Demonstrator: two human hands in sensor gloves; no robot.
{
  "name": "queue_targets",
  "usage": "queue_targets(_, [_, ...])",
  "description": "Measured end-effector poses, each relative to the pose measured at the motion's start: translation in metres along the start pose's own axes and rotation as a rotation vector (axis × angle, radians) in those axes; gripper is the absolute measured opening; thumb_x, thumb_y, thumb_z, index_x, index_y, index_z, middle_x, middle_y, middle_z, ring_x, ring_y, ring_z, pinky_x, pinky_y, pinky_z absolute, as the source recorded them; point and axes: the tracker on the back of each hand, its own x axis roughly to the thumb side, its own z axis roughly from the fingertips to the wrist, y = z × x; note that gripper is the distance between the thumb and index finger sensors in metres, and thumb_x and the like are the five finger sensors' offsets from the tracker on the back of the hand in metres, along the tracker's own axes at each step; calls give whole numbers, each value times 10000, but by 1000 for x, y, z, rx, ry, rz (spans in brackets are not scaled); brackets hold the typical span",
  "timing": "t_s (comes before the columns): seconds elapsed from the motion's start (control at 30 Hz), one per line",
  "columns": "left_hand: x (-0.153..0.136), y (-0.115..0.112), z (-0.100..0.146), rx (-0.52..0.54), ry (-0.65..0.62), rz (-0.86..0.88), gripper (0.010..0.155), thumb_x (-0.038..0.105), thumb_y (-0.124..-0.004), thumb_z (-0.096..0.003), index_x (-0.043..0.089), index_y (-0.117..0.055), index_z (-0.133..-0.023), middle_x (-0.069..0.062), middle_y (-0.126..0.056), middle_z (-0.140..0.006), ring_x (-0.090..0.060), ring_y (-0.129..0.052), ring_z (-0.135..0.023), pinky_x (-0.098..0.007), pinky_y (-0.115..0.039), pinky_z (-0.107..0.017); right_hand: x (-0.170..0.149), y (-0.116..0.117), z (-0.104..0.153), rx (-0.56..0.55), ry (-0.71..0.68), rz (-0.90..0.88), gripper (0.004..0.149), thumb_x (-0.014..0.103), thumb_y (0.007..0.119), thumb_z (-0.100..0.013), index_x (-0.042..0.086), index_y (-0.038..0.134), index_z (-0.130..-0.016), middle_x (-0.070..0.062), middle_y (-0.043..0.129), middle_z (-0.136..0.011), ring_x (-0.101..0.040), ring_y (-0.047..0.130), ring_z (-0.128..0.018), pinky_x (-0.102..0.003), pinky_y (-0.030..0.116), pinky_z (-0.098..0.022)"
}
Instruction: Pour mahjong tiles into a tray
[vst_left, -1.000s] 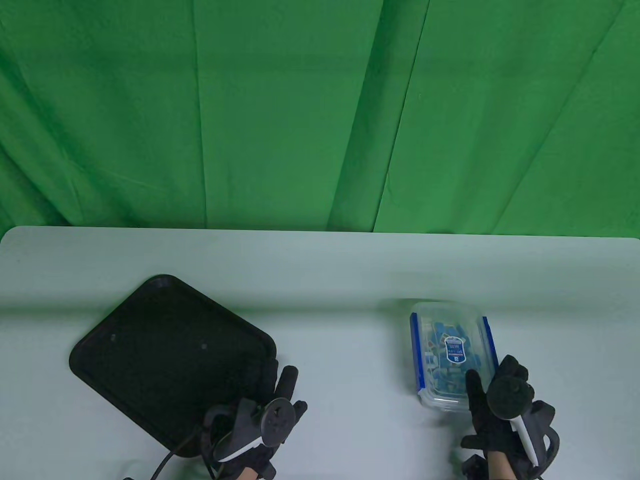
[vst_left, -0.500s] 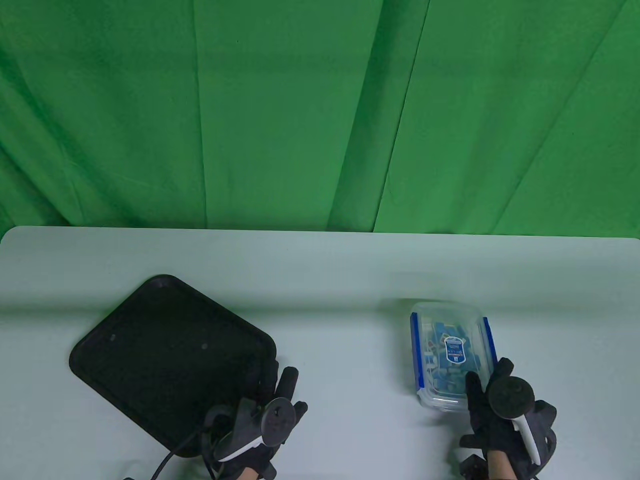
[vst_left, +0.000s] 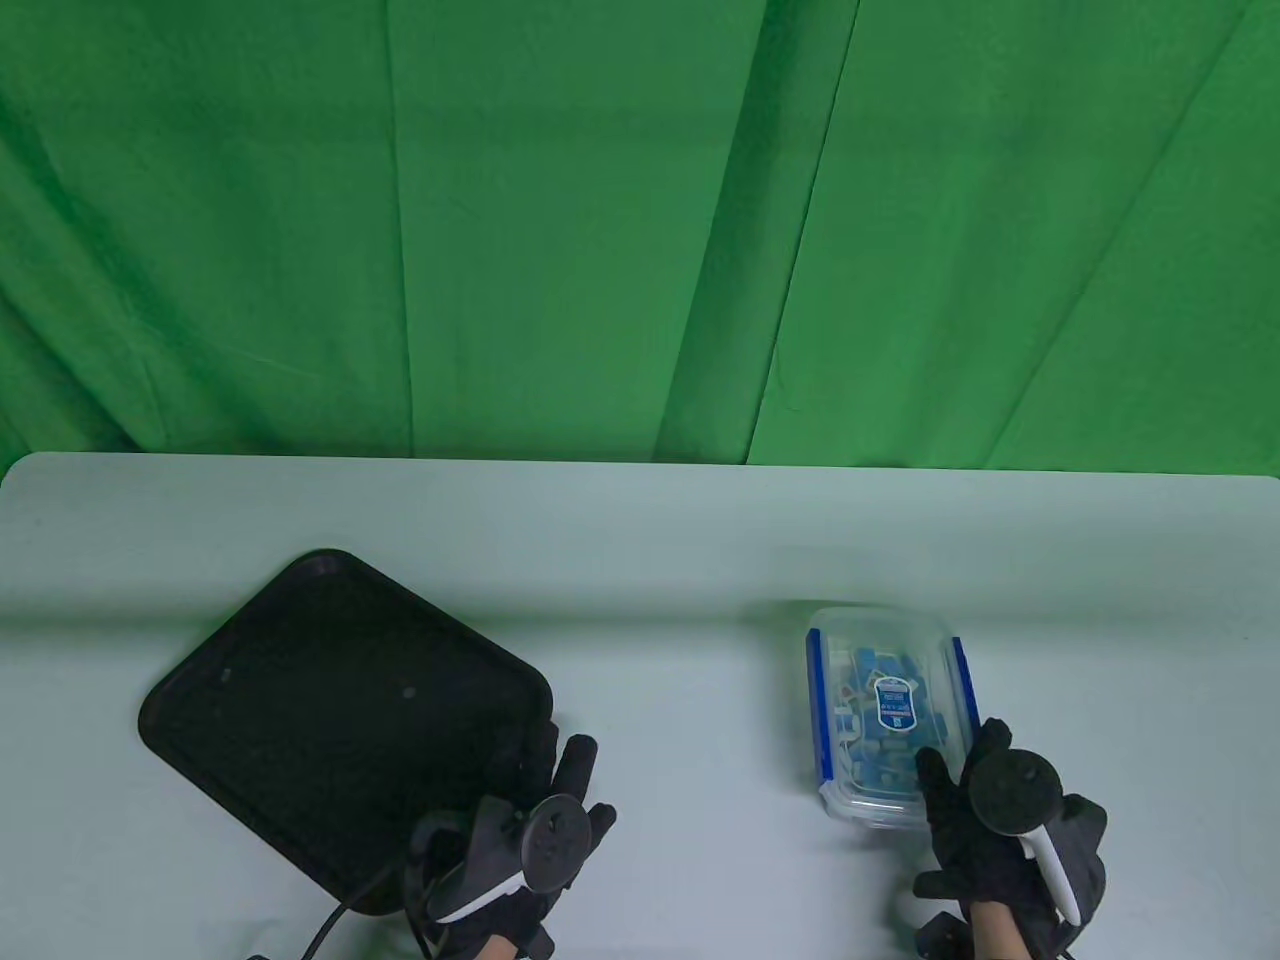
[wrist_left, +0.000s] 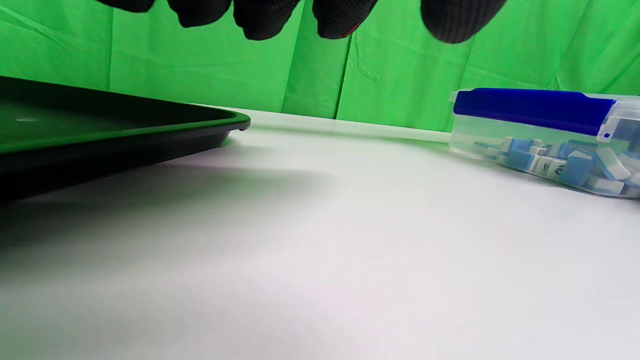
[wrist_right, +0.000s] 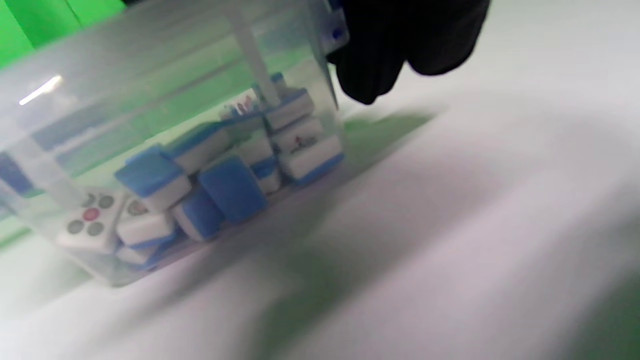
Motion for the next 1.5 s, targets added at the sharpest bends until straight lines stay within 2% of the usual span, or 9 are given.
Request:
queue_targets(0.5, [2, -2, -1, -4, -9, 16, 701, 563, -515, -636, 201, -389, -1224, -263, -405, -1238, -566, -398, -1093, -721, -446, -676, 16, 5, 4, 120, -81, -4, 886, 567, 592, -677, -12, 158, -1189, -274, 541, -1169, -401, 766, -922, -639, 588, -760])
queue_targets(0.93, [6, -3, 0, 22, -44, 50, 701, 562, -516, -636, 185, -409, -1217, -262, -453, -1229, -564, -455, -1082, -695, -503, -678, 41, 19, 13, 229, -171, 19, 943, 606, 623, -654, -30, 177, -1188, -236, 607, -1125, -357, 802, -869, -616, 616, -754])
queue_targets(1.27, [9, -6, -1, 50, -78, 109, 704, 553, -519, -635, 137, -468, -1200, -257, -637, -1165, -523, -697, -995, -596, -680, -630, 63, 33, 23, 322, -244, 32, 1021, 651, 672, -613, -57, 202, -1179, -177, 698, -1055, -306, 855, -794, -585, 660, -737])
queue_targets(1.5, [9, -12, -3, -12, -81, 199, 722, 553, -510, -638, 62, -546, -1166, -247, -823, -1045, -471, -879, -852, -524, -778, -549, 81, 44, 35, 373, -306, 79, 1043, 669, 675, -601, -68, 212, -1175, -156, 738, -1015, -284, 882, -754, -567, 686, -722])
